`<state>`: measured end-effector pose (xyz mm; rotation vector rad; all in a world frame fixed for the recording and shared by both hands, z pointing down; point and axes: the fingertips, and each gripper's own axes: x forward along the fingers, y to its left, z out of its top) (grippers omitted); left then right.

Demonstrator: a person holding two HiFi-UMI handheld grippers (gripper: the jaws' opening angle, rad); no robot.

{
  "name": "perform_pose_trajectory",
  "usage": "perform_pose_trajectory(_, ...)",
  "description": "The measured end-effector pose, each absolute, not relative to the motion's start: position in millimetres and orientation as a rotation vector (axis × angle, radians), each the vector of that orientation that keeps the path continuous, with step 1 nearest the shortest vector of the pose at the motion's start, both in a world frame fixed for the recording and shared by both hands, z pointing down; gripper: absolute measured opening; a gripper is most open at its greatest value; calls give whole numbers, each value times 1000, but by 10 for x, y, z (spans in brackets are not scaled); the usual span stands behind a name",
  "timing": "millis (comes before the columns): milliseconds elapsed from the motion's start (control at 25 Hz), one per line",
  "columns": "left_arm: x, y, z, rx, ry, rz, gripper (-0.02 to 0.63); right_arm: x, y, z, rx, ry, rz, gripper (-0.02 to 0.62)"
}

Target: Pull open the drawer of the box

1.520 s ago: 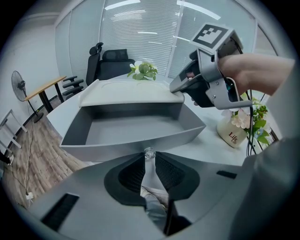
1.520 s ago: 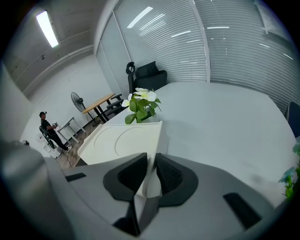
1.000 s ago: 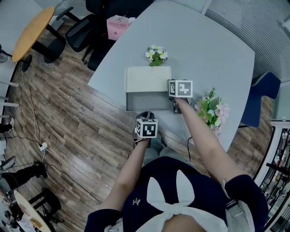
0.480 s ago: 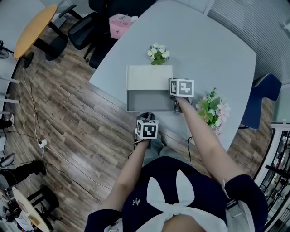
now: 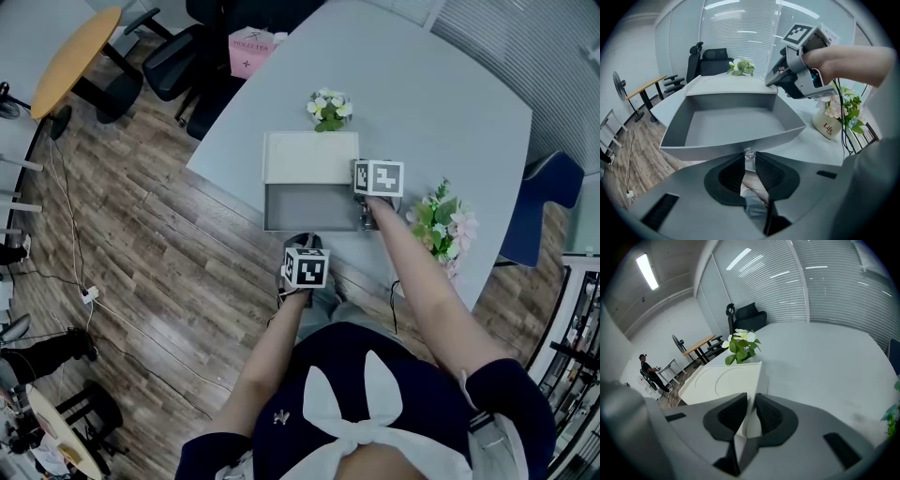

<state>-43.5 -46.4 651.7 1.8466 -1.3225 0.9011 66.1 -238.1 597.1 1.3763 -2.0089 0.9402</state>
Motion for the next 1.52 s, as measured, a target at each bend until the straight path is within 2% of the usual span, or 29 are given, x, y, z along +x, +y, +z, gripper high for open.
perform_pose_trajectory(760,-445,-490,6574,1841,-1282,822,83,658,-2363,5946,1413,-2067,906,74)
perform_pose_trajectory(1000,-426,-474,6486,1866,-1258,774,143,684,-2290,5922,1432,-2079,894,106)
perform_pose_trajectory(1520,-682,-459,6158,1852,-1379,654,149,578,-1842,5596,1382,-2245,866,99)
